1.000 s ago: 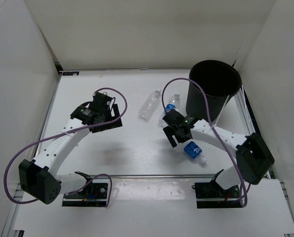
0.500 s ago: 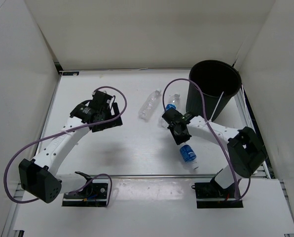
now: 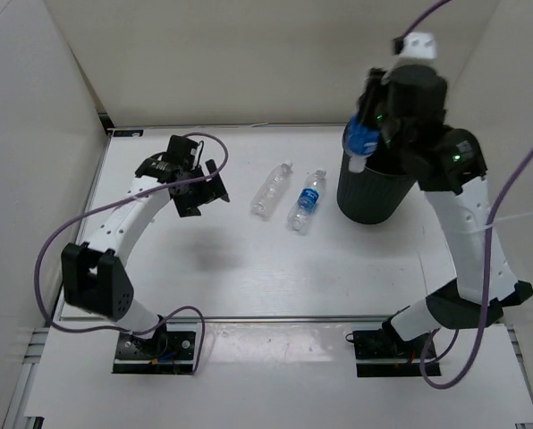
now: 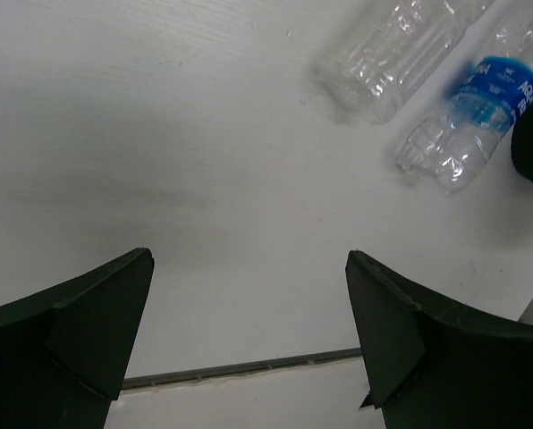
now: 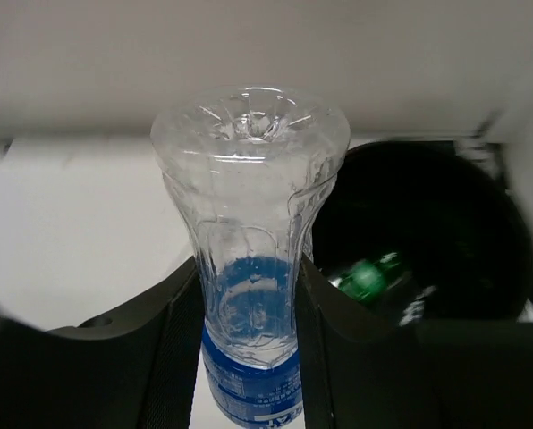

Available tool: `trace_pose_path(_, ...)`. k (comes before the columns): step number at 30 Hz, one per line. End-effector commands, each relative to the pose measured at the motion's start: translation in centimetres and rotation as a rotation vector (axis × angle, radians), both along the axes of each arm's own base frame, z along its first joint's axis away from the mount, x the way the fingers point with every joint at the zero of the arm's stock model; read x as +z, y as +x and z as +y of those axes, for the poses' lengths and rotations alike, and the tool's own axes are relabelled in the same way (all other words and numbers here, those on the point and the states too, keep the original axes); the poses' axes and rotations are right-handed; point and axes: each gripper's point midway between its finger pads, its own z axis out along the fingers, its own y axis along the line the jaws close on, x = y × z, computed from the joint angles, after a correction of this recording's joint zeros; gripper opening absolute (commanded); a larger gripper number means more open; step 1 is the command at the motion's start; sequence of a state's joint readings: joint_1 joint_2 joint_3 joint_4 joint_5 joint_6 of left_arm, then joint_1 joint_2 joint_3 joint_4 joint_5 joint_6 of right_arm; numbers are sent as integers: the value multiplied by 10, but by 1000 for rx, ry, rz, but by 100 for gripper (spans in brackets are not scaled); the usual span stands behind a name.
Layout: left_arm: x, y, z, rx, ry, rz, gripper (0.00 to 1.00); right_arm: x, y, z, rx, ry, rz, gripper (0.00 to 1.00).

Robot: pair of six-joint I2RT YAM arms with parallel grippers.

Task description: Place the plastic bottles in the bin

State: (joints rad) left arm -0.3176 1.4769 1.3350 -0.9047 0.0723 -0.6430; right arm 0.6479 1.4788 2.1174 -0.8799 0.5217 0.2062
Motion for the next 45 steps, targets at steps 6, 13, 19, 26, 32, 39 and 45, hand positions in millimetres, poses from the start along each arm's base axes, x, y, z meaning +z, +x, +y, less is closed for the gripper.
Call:
trace_pose_path(6,23,45,-18,-8,-154,-14,100,-14,80,-121,-459,73,56,3)
trace_pose_path(13,26,85,-30,-51,-149,-77,100,-64,119,-144,-508,99,189,57)
trace_pose_path(19,20,129,-69,-190,-182,-110,100,-58,93,-151,-553,192,203,100)
trace_pose_path(26,-42,151,-96,-264,-200,-21,98,-64,17,-98,-287,349,219,100)
trace_pose_path(32,-47,160,-137,-373,-279,-67,100,-105,-7,-90,-222,363,326,100)
trace_pose_path(39,-65,171,-147,-398,-235,-82,100,-111,-13,-100,-235,366,345,100)
trace_pose_path(45,-98,157,-160,-417,-293,13,98,-117,-15,-114,-251,385,366,100)
